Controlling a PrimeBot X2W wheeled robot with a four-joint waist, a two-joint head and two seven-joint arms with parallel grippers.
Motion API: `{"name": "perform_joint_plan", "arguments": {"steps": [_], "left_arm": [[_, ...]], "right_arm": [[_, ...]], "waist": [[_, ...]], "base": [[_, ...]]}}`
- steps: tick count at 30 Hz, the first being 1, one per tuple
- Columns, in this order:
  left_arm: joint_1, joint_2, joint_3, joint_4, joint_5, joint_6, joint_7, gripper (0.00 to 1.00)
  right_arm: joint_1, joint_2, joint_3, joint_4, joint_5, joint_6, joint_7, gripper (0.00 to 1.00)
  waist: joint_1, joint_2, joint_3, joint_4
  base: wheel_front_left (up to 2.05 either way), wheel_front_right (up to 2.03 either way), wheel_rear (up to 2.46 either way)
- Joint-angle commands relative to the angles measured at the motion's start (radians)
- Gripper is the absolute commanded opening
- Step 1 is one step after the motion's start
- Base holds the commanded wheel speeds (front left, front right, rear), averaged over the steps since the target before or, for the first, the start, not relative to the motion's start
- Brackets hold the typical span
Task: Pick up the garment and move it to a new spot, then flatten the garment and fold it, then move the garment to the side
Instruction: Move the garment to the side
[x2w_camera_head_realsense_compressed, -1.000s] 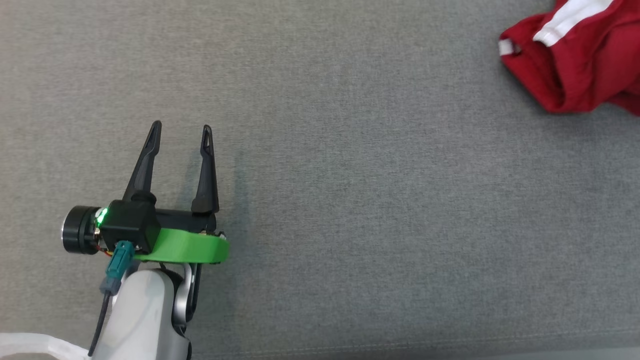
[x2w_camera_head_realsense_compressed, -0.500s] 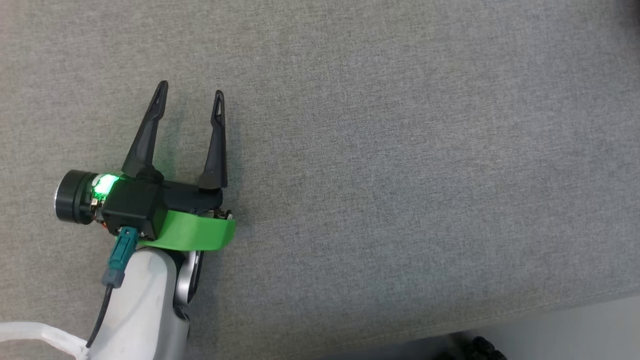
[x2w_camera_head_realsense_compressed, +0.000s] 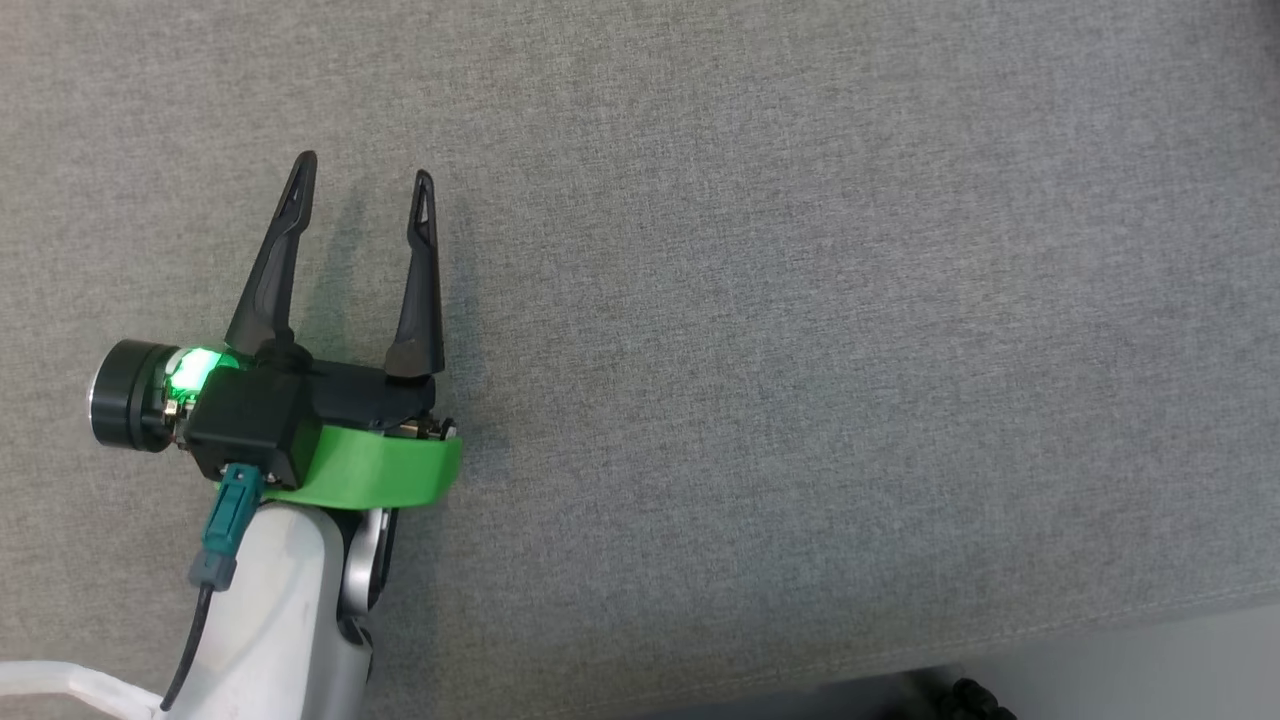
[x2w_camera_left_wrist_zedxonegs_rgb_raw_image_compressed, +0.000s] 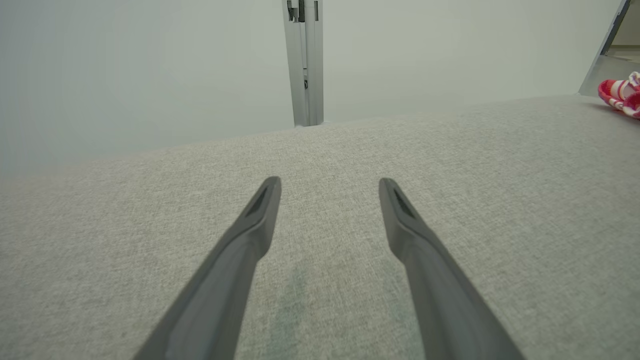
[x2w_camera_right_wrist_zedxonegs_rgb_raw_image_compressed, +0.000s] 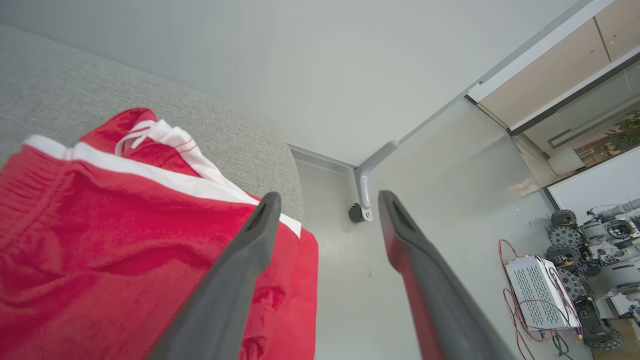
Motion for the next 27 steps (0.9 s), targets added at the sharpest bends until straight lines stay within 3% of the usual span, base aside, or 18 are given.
{"name": "perform_joint_plan", "arguments": {"steps": [1, 7, 12, 17, 27], "left_arm": [[0.016, 0.008, 0.006, 0.005, -0.013, 0.007, -0.006, 1.0], [0.052, 0.008, 0.022, 0.035, -0.037, 0.013, -0.016, 1.0], [0.095, 0.008, 0.04, 0.059, -0.061, 0.019, -0.021, 1.0], [0.158, 0.011, 0.063, 0.084, -0.084, 0.02, -0.027, 1.0], [0.268, 0.026, 0.105, 0.097, -0.124, 0.01, -0.027, 1.0]], "right_arm": [[-0.012, 0.014, 0.007, 0.009, -0.013, -0.003, -0.017, 1.0], [-0.023, 0.077, 0.018, -0.025, -0.026, -0.003, -0.069, 1.0], [0.018, 0.141, -0.011, -0.123, -0.041, -0.003, -0.076, 1.0], [0.173, 0.238, -0.105, -0.289, -0.097, -0.002, -0.076, 1.0], [0.525, 0.405, -0.293, -0.5, -0.179, -0.002, -0.076, 1.0]], "waist": [[-0.0001, 0.0, -0.023, 0.001], [-0.0001, 0.0, -0.101, 0.001], [-0.0001, 0.0, -0.183, 0.015], [-0.0001, 0.0, -0.289, 0.039], [-0.0001, 0.0, -0.439, 0.082]], "base": [[0.0, 0.0, 0.0], [0.0, 0.0, 0.0], [0.0, 0.0, 0.0], [0.0, 0.0, 0.0], [0.0, 0.0, 0.0]]}}
